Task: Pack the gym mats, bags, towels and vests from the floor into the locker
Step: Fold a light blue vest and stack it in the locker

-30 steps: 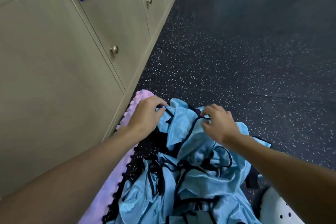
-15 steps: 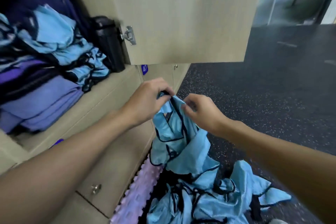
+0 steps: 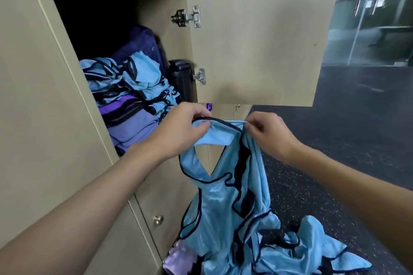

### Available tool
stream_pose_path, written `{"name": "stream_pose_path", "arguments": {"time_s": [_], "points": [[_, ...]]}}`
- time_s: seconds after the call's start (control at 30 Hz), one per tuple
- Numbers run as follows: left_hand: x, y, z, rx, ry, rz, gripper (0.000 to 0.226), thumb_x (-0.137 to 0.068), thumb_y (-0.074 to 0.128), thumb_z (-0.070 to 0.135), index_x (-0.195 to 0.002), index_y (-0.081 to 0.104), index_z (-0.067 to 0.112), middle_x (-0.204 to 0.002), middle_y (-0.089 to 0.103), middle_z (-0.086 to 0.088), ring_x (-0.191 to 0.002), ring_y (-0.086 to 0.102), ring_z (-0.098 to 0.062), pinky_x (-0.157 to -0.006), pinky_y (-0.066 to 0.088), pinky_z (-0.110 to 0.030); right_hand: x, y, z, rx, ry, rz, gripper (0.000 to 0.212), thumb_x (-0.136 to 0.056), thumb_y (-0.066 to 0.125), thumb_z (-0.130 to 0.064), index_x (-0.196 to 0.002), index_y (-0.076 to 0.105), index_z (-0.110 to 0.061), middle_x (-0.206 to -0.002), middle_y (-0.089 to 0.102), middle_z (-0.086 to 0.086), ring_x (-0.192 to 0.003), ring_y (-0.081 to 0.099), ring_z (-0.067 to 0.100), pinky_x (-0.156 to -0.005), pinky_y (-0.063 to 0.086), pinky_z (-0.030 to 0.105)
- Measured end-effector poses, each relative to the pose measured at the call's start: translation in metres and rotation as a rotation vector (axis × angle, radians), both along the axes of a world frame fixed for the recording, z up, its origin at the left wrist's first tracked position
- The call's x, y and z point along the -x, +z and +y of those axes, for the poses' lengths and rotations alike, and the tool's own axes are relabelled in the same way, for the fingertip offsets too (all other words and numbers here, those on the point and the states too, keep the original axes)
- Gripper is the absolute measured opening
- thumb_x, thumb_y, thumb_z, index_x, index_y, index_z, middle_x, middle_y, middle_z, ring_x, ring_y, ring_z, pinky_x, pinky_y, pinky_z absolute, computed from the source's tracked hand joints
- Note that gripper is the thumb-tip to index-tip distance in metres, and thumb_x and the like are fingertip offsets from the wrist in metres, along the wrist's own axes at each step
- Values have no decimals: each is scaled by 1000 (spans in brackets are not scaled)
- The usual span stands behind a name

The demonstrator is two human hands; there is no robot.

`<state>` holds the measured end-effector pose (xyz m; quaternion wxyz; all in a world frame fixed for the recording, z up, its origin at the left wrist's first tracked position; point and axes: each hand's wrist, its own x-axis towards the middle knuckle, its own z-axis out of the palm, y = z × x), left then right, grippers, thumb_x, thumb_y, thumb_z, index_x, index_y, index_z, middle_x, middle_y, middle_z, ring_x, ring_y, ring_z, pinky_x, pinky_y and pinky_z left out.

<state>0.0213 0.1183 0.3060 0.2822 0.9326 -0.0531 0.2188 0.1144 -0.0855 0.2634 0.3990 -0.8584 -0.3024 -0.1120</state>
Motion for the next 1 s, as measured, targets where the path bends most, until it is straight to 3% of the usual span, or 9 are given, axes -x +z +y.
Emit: {"name": "stream_pose_path", "arguments": {"time_s": [0.13, 0.27, 0.37, 0.43, 0.5, 0.6, 0.7, 0.8, 1.0], "points": [[11, -1, 9, 71, 5, -21, 20, -90, 66, 12, -81, 64, 30, -74, 65, 12, -60, 52, 0, -57, 39, -15, 2, 1, 5, 4, -11, -4, 17, -99, 55, -15, -88, 67, -11, -77, 66, 4, -66, 54, 14, -54, 40, 13], [19, -5, 15, 141, -10, 43, 24, -83, 68, 4, -74, 62, 25, -70, 63, 8, -60, 51, -3, -60, 41, -22, 2, -6, 15, 7, -2, 6, 18, -98, 57, -12, -91, 73, -10, -80, 69, 2, -74, 61, 17, -58, 42, 14], [20, -8, 12, 210, 29, 33, 20, -83, 70, 5, -71, 61, 18, -63, 58, 10, -52, 46, 0, -54, 39, -16, 8, -5, 27, 33, 56, -3, 19, -98, 57, -12, -103, 74, -9, -89, 65, -6, -77, 58, 3, -67, 40, 9], [20, -10, 10, 202, 57, 17, 19, -84, 69, 10, -70, 59, 16, -60, 56, 6, -51, 45, -1, -52, 38, -17, 18, 3, 36, -58, 153, 93, 20, -98, 58, -16, -114, 71, -14, -99, 66, -2, -85, 59, 5, -70, 43, 5], [20, -11, 11, 181, 94, 26, 17, -85, 69, 16, -71, 59, 18, -60, 58, 0, -53, 47, -8, -54, 39, -25, 28, 10, 44, -166, 301, 251, 16, -95, 64, -21, -110, 69, -17, -102, 70, 10, -88, 61, 10, -74, 48, 13], [23, -10, 12, 168, 130, 6, 19, -84, 70, 15, -69, 58, 19, -57, 56, 8, -51, 46, -7, -51, 37, -22, 39, 7, 56, -111, 436, 292, 22, -89, 72, -18, -96, 68, 2, -91, 63, 32, -75, 50, 16, -69, 43, 33], [26, -7, 13, 174, 134, -17, 24, -82, 72, 11, -66, 54, 15, -54, 52, 8, -48, 41, -5, -48, 35, -19, 42, 3, 62, -132, 397, 268, 14, -91, 68, -9, -85, 64, 3, -71, 57, 14, -65, 48, 8, -63, 41, 23], [28, -10, 15, 182, 111, 5, 33, -82, 76, 14, -63, 49, 17, -46, 45, 14, -45, 35, -4, -47, 30, -20, 38, 8, 58, -177, 279, 173, 12, -93, 65, -3, -81, 65, -5, -71, 61, 1, -54, 49, -2, -56, 42, 10], [29, -9, 11, 109, 88, 36, 27, -84, 75, 20, -68, 54, 18, -55, 54, 12, -47, 43, -2, -49, 35, -15, 28, 12, 42, -168, 163, 57, 22, -95, 59, -2, -88, 74, -17, -86, 73, -3, -75, 65, 5, -66, 50, 11]]}}
